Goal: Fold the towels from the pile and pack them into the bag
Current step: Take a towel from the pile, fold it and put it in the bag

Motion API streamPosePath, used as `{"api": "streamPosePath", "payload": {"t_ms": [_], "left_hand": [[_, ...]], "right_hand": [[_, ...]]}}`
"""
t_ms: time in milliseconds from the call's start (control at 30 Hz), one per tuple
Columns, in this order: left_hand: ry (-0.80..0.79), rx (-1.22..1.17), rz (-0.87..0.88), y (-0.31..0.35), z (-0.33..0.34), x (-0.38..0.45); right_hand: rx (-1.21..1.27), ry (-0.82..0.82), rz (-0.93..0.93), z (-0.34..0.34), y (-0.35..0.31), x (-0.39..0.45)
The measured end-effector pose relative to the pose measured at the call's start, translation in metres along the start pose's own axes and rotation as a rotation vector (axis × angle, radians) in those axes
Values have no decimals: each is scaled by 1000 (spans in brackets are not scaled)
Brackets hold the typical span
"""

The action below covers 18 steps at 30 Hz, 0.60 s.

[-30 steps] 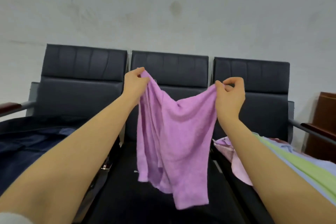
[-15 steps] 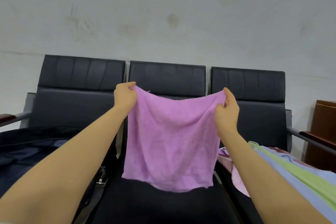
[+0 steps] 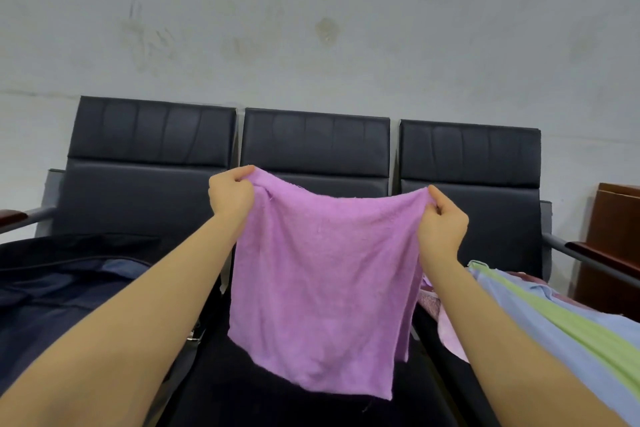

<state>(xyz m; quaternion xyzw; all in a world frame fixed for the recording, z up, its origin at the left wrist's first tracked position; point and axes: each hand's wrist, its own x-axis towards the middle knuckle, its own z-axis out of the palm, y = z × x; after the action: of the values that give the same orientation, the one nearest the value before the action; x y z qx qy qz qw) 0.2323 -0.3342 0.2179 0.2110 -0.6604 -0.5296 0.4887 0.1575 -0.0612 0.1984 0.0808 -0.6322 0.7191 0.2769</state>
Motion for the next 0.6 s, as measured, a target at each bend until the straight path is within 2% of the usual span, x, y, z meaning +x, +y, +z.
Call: {"api": "streamPosePath", "payload": {"t_ms": [167,267,367,467,600], "left_hand": [[116,-78,-127,-6,-4,-2],[133,-3,-150,-13,-5,-1],[79,240,-27,-24,-10,-4],[-1,601,178,-34,-15,-8],[56,890,335,-36,-21,-13]], "right_hand": [[30,12,39,0,0,-3],[-65,-12,8,1,-1,-6],[-264,-19,-51,-1,3,-7],[-427,-49,-126,-2,8,-6],[-518,-5,-199,-1,14,-13]]}}
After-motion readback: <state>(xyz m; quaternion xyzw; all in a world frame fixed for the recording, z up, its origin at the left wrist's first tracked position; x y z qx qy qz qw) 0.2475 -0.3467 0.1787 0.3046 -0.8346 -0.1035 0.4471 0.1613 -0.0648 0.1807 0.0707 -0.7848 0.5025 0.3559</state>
